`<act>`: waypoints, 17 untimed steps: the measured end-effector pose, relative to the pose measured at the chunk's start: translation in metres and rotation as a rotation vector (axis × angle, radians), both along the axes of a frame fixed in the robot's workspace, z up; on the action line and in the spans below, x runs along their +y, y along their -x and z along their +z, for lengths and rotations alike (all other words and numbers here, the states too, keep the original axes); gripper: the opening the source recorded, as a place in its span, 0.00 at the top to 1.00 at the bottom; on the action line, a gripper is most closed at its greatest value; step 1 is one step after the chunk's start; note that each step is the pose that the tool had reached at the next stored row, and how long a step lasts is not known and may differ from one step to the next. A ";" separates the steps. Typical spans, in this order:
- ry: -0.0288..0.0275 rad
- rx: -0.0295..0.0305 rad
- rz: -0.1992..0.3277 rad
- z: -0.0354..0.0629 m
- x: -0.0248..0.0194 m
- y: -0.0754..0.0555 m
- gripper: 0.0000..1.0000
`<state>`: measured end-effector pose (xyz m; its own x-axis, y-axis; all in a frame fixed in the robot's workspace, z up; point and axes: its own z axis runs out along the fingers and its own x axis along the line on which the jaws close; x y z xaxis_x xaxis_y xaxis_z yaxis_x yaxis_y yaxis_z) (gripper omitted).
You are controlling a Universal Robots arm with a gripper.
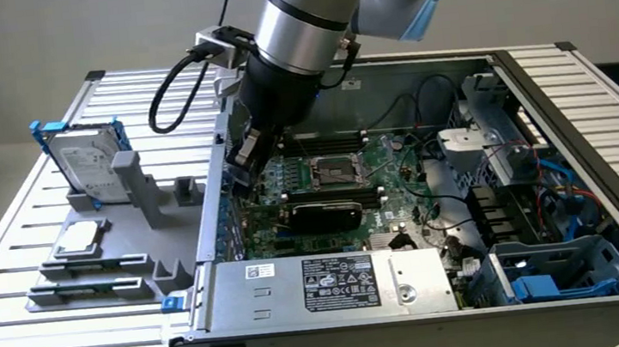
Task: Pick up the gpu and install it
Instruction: 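Press down on the gpu until it lock into place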
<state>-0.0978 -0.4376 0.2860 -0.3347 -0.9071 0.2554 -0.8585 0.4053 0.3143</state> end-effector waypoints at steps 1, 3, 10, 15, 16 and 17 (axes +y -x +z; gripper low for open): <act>0.0000 0.0000 -0.004 0.0000 0.0000 0.000 0.89; 0.0000 0.0000 -0.013 -0.0001 0.0000 0.000 0.89; -0.0001 0.0007 -0.033 -0.0004 -0.0003 0.000 0.89; 0.0000 0.0031 -0.035 -0.0004 -0.0016 0.000 0.89; 0.0000 0.0034 -0.035 -0.0004 -0.0018 0.000 0.89; 0.0000 0.0036 -0.035 -0.0005 -0.0020 0.000 0.89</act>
